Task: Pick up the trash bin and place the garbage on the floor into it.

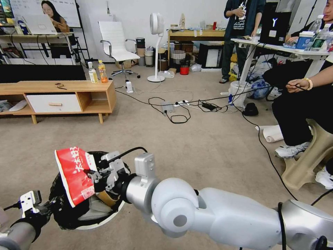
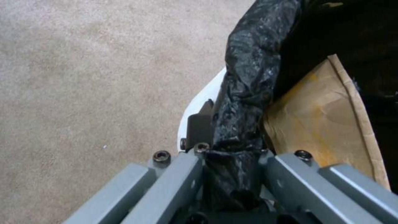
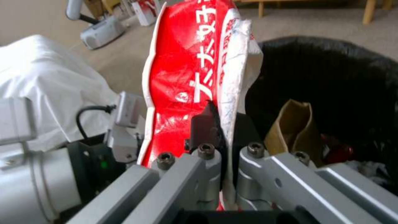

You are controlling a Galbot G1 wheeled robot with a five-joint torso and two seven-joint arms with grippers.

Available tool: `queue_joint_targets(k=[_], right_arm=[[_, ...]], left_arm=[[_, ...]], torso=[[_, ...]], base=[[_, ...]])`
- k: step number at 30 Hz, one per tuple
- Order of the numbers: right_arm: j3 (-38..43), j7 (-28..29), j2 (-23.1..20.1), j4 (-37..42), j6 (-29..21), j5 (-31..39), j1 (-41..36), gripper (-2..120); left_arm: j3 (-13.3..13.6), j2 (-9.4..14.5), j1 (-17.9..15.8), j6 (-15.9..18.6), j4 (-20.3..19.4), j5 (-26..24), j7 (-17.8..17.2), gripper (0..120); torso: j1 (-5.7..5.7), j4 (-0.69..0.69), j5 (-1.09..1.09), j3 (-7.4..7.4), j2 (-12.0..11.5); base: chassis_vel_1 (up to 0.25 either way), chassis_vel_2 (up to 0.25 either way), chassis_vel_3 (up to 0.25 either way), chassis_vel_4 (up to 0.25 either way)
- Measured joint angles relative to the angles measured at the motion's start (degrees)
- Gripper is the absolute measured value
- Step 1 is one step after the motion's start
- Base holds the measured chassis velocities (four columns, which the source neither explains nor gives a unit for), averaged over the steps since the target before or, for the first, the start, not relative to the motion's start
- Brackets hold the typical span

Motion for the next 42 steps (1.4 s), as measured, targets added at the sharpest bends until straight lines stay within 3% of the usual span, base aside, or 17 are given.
queue_joint_targets(k=[30,40,42], right_arm=[[-2.64,1.31,-1.93,-5.49,-1.64,-4.9,-6.2,0],[-2.2,1.23,-2.8,-4.73,-2.08,-4.8,-6.37,31],[-2.13,1.21,-2.87,-4.5,-2.14,-4.76,-6.33,42]], left_arm=[[0.73,-0.29,-0.83,-0.01,1.12,0.22,0.22,1],[0.94,-0.33,-1.16,-0.01,1.65,0.37,0.26,1],[0.99,-0.33,-1.24,-0.01,1.79,0.44,0.27,1]], torso=[[0.0,0.0,0.01,0.0,0.0],[0.0,0.0,0.01,0.0,0.0],[0.0,0.0,0.01,0.0,0.0]], base=[[0.0,0.0,0.0,0.0],[0.0,0.0,0.0,0.0],[0.0,0.0,0.0,0.0]])
